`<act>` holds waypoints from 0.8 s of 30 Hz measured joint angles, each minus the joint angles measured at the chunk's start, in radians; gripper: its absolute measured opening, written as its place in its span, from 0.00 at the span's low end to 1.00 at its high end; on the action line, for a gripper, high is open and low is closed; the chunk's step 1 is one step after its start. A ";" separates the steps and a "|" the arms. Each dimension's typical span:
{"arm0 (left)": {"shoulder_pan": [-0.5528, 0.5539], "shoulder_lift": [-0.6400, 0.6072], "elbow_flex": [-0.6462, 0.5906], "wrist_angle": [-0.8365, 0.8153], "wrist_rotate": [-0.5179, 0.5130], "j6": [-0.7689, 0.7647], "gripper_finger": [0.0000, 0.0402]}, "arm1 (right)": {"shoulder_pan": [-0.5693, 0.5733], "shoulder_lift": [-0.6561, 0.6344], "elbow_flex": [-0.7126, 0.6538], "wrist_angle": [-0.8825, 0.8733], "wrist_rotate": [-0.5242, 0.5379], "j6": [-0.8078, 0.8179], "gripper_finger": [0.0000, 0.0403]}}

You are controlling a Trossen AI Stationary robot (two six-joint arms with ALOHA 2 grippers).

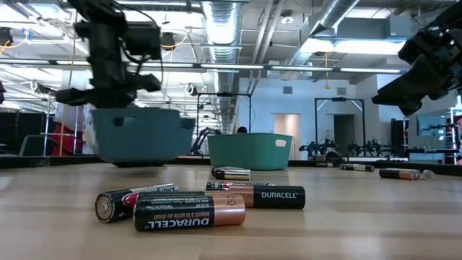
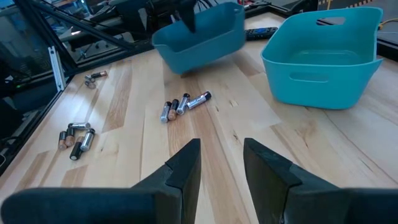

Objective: Sort batteries
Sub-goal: Move the bins to the middle top

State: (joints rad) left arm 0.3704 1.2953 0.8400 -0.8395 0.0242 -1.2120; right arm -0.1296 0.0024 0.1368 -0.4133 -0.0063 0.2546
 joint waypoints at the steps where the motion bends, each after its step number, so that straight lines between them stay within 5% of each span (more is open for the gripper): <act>1: 0.009 0.030 0.022 0.005 -0.003 0.000 0.00 | 0.000 0.000 0.000 0.000 0.000 0.000 0.34; 11: 0.138 0.310 0.277 -0.002 -0.004 0.044 0.00 | 0.000 0.000 0.000 -0.001 0.000 0.000 0.34; 24: 0.268 0.506 0.518 0.002 0.024 0.264 0.00 | 0.000 0.000 0.000 -0.002 0.000 0.000 0.34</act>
State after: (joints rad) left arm 0.6385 1.8015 1.3578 -0.8376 0.0479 -0.9481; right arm -0.1296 0.0025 0.1368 -0.4152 -0.0063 0.2546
